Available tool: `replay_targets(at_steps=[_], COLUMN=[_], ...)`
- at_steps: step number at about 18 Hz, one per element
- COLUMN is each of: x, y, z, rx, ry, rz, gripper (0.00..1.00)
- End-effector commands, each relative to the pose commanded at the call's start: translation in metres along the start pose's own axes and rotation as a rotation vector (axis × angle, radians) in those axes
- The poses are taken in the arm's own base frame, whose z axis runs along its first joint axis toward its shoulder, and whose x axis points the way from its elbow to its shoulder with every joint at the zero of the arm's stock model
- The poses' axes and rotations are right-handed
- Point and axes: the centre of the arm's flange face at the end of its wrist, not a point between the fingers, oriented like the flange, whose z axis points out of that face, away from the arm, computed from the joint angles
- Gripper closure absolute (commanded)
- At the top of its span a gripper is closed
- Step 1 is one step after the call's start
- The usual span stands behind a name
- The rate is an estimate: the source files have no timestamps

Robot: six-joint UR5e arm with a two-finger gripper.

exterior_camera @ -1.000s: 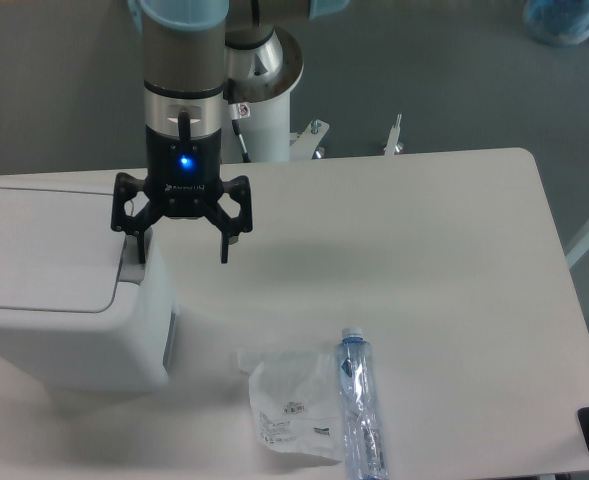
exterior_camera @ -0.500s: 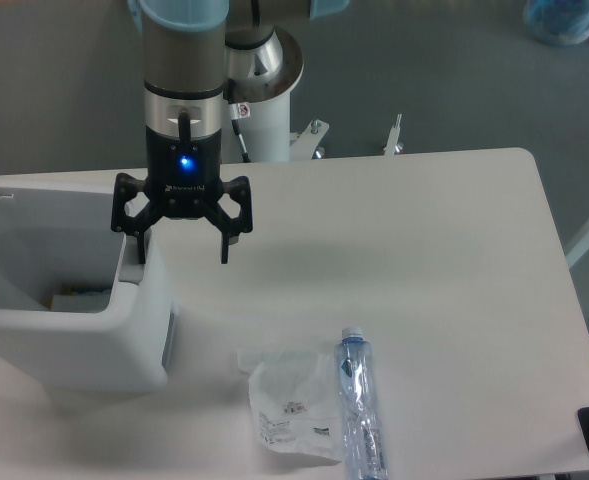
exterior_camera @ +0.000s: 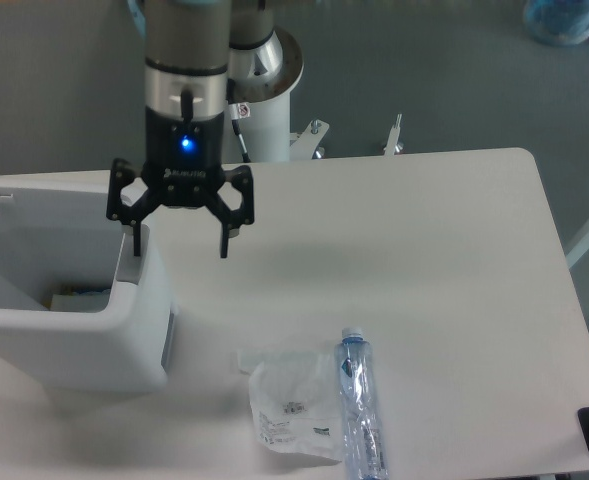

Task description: Open the trash can

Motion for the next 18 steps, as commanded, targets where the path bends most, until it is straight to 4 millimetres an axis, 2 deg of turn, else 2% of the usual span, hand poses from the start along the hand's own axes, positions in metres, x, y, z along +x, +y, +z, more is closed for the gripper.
replay_targets(at_steps=[2, 4, 5, 7, 10, 12, 15, 18], x=[-0.025, -0.048, -0.063, -0.09, -0.131, -0.156, -0.175, -0.175], y=[-0.008, -0.009, -0.009, -0.007, 0.0, 0.003, 0.015, 0.018], z=[-0.008, -0.007, -0.005, 0.015, 0.028, 0.03, 0.034, 0.035], rx=[0.025, 0.015, 0.006, -0.053, -0.144, -0.187, -0.255, -0.275], ry=[-0.028, -0.053, -0.079, -0.163, -0.263, -0.286, -0.286, -0.277], rz=[0.037, 0.104, 0.116, 0.161, 0.296, 0.386, 0.463, 0.494], gripper=[0.0, 0.0, 0.0, 0.0, 0.0, 0.0, 0.0, 0.0])
